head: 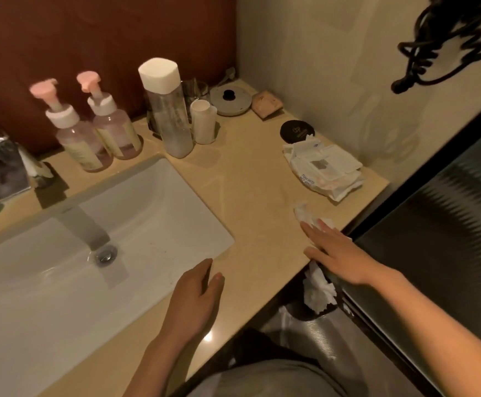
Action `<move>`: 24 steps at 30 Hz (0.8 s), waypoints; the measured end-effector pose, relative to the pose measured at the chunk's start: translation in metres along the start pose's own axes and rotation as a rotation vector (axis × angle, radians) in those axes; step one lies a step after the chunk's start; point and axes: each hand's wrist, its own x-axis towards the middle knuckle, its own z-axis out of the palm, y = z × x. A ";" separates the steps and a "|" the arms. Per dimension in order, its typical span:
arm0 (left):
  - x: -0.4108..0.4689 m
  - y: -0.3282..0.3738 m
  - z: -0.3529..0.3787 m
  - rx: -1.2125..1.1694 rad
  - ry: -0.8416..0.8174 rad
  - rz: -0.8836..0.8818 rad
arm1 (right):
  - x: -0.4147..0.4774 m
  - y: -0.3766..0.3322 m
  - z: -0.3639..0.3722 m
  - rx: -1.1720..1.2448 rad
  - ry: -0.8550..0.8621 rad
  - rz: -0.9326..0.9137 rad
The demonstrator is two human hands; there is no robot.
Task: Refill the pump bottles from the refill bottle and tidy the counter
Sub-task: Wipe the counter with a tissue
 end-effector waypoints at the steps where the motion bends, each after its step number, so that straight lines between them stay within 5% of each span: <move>1: -0.003 -0.002 -0.003 0.006 0.004 0.012 | 0.003 0.005 -0.003 0.035 0.021 0.040; 8: -0.028 -0.029 -0.015 0.060 -0.027 0.047 | 0.014 -0.048 0.031 0.251 0.308 0.326; 15: -0.050 -0.036 -0.026 0.107 -0.099 0.008 | -0.041 -0.132 0.093 0.227 0.231 0.080; 19: -0.064 -0.027 -0.013 0.118 -0.124 0.174 | -0.076 -0.152 0.104 0.614 0.163 0.050; 24: -0.074 -0.014 0.020 0.111 -0.328 0.412 | -0.115 -0.157 0.117 1.008 0.309 0.135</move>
